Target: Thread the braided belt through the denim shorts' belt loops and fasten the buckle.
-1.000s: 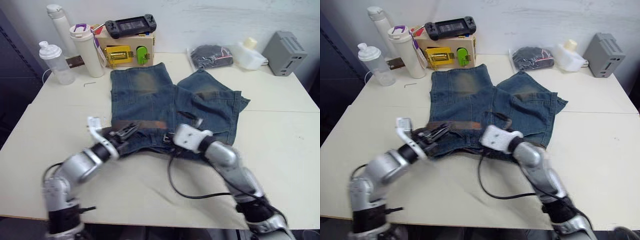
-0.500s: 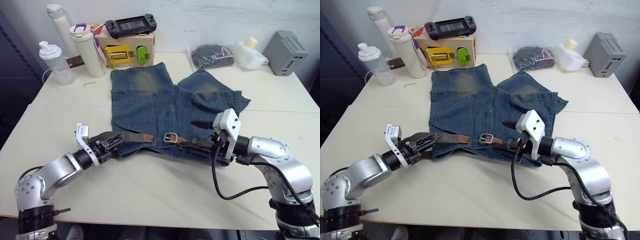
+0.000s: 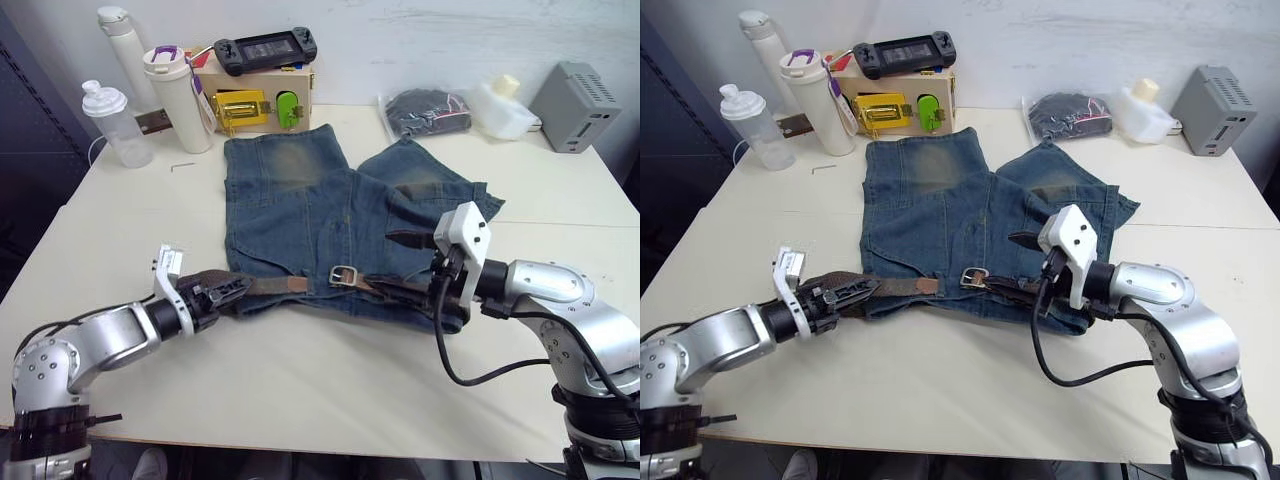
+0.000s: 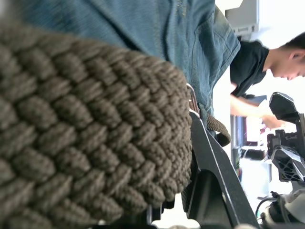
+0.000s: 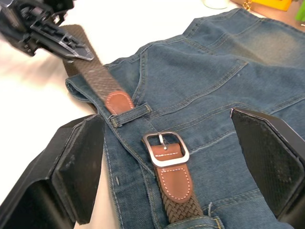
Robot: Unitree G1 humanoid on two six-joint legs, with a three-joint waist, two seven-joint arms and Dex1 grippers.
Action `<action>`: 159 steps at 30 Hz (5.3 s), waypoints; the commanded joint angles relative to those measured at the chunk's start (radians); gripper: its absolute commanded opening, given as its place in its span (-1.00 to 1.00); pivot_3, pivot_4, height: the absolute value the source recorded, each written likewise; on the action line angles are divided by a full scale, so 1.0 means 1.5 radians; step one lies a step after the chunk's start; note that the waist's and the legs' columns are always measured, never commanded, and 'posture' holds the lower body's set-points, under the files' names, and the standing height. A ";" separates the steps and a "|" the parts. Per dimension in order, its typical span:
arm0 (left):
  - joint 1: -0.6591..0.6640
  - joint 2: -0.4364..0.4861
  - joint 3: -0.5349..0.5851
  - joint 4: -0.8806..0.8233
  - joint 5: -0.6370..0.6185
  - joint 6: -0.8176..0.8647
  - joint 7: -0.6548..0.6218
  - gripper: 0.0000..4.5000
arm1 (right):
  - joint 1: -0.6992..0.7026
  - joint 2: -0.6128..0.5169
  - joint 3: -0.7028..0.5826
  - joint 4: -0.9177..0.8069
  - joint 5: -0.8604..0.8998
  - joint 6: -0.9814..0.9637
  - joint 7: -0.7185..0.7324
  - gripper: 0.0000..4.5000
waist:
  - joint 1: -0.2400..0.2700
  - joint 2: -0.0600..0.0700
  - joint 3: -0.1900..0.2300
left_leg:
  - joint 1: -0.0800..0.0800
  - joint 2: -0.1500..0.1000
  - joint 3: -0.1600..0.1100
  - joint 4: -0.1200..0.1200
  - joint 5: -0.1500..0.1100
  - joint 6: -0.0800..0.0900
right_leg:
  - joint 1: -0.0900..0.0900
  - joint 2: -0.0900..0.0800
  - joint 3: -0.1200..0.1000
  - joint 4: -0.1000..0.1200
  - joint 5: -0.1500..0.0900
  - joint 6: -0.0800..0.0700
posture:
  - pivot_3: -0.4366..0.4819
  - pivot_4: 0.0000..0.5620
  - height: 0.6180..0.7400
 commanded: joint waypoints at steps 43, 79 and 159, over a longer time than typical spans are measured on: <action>-0.224 -0.009 -0.378 0.070 0.897 -0.203 -0.776 -1.00 | 0.057 -0.079 0.231 0.050 -0.445 -0.506 -0.140 0.99 | 0.000 0.000 0.003 | -0.002 -0.001 0.000 0.000 0.000 0.000 | -0.002 0.000 -0.001 0.001 0.000 0.000 | -0.05 -0.47 1.00; -0.181 -0.045 -0.324 0.033 0.991 -0.178 -0.815 -1.00 | 0.038 -0.029 0.224 0.135 -0.546 -0.652 -0.092 0.99 | -0.001 0.000 0.003 | -0.002 -0.001 0.000 0.003 0.000 0.000 | -0.001 0.000 -0.001 0.005 0.000 0.000 | -0.05 -0.47 1.00; 0.059 -0.097 -0.055 -0.303 0.788 -0.051 -0.717 -0.09 | 0.035 0.000 0.228 0.179 -0.581 -0.657 -0.110 -1.00 | -0.006 0.000 0.003 | -0.002 0.000 0.000 0.003 0.000 0.000 | -0.005 0.000 -0.001 0.012 0.000 0.000 | -0.05 -0.47 1.00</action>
